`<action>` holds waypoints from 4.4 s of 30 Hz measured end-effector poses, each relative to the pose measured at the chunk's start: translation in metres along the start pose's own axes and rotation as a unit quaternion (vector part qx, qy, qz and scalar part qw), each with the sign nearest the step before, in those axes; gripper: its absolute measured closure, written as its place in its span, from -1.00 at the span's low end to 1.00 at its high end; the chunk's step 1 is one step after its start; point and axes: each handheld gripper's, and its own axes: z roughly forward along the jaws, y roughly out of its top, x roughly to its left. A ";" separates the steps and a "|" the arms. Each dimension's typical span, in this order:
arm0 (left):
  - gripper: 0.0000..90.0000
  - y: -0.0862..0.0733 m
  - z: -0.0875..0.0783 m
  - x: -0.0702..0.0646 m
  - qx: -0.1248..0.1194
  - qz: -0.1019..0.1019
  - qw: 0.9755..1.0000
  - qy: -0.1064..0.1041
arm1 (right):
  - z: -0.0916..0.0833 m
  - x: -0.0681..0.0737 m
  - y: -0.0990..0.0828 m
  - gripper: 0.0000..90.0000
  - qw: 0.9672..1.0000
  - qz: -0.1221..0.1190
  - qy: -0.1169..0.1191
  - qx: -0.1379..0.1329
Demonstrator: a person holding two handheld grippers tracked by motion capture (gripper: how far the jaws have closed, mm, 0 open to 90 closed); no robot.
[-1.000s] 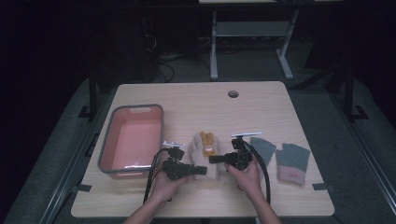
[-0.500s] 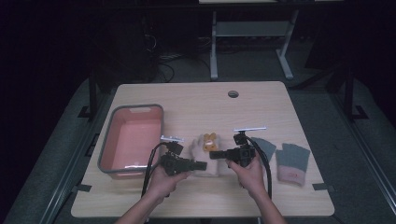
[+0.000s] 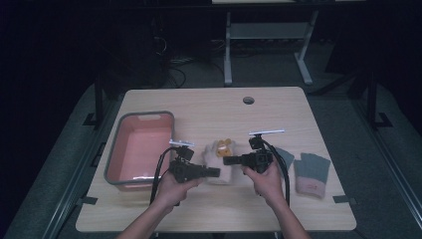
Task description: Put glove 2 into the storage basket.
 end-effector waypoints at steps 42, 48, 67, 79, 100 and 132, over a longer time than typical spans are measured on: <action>0.47 0.051 -0.072 0.000 -0.043 0.011 0.999 0.000 | 0.003 0.051 0.068 0.83 0.998 -0.021 0.055 -0.022; 0.47 0.055 -0.083 0.002 -0.052 0.009 0.999 0.001 | 0.008 0.061 0.078 0.83 0.998 -0.030 0.058 -0.019; 0.47 0.062 -0.116 0.011 -0.066 -0.004 0.998 0.007 | 0.028 0.083 0.102 0.83 0.996 -0.043 0.075 -0.007; 0.47 0.065 -0.138 0.016 -0.069 -0.002 0.997 0.017 | 0.040 0.096 0.112 0.83 0.995 -0.047 0.087 -0.001; 0.47 0.055 -0.168 0.038 -0.079 -0.025 0.996 0.027 | 0.077 0.116 0.125 0.83 0.994 -0.061 0.092 0.018; 0.47 0.028 -0.198 0.070 -0.070 -0.069 0.993 0.059 | 0.140 0.127 0.122 0.83 0.991 -0.056 0.105 0.061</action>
